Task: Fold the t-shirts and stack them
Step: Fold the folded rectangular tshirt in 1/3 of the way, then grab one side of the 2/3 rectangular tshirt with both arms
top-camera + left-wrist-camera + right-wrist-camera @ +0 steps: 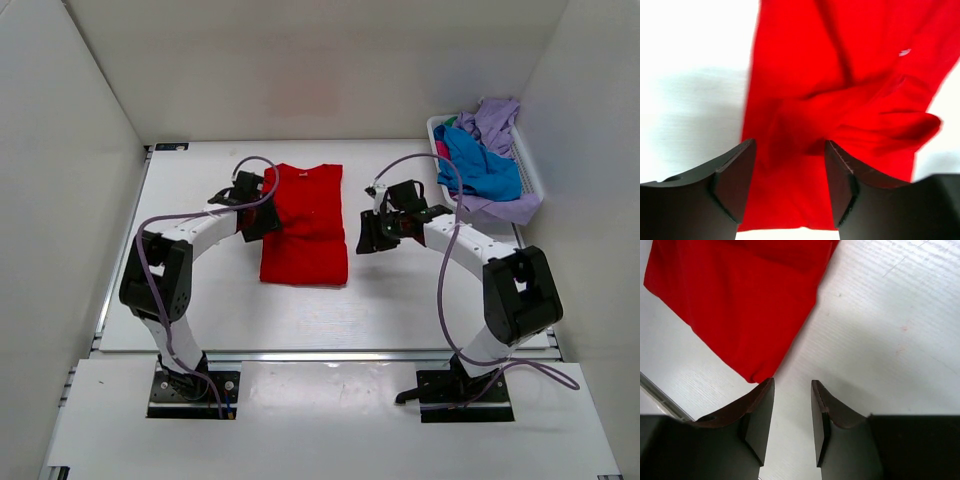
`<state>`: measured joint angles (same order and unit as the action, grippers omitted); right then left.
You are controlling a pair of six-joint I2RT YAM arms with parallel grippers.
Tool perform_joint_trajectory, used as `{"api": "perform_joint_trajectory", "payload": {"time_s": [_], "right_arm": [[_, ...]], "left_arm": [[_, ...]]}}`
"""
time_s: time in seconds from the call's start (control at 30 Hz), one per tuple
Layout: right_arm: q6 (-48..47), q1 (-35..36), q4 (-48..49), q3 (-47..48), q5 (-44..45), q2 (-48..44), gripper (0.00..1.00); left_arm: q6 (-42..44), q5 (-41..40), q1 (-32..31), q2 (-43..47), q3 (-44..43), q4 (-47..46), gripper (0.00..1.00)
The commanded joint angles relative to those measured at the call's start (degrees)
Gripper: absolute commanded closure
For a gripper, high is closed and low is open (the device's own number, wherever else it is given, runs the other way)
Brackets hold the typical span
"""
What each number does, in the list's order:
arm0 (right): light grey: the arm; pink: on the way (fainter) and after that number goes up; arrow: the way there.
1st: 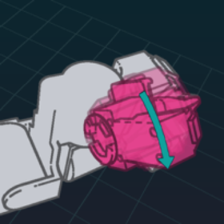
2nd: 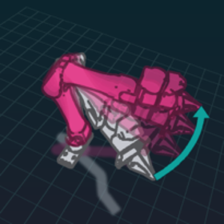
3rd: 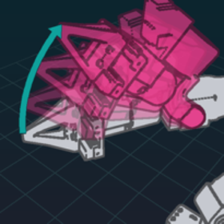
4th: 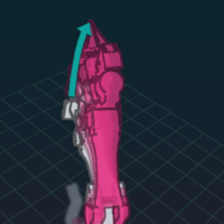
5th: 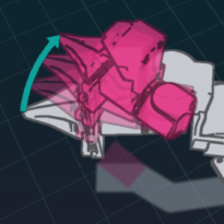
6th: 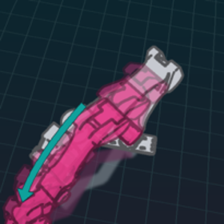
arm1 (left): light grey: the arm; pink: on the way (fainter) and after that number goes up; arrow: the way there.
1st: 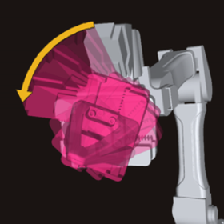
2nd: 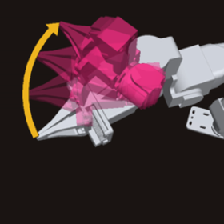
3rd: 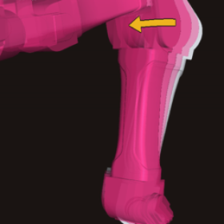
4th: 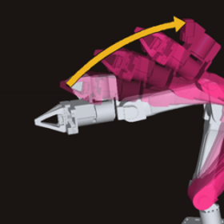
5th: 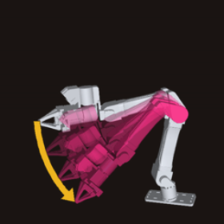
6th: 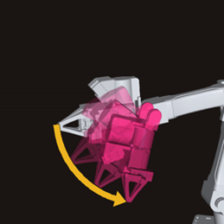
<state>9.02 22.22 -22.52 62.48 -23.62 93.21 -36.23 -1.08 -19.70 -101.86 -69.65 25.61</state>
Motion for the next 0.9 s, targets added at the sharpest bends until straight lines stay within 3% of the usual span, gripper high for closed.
{"api": "perform_joint_trajectory", "payload": {"time_s": [0.0,0.2,0.4,0.6,0.87], "right_arm": [[0.65,1.86,3.18,-2.62,0.94,-3.38,0.67],[5.12,6.69,6.34,-6.92,3.49,-4.7,0.63],[13.29,10.74,9.16,-9.3,10.86,-3.83,0.52],[17.52,12.06,10.3,-10.01,15.17,-1.89,0.51],[19.98,15.57,9.25,-7.28,18.69,2.59,0.52]], "left_arm": [[-1.12,-0.41,1.07,4.9,5.11,-3.63,0.32],[2.47,2.84,3.53,11.76,11.81,-1.01,0.31],[6.35,1.6,-1.04,16.6,18.92,2.26,0.3],[4.59,-0.66,-3.59,17.05,22.62,1.38,0.3],[2.66,-1.82,-3.59,16.35,24.65,-1.87,0.39]]}}
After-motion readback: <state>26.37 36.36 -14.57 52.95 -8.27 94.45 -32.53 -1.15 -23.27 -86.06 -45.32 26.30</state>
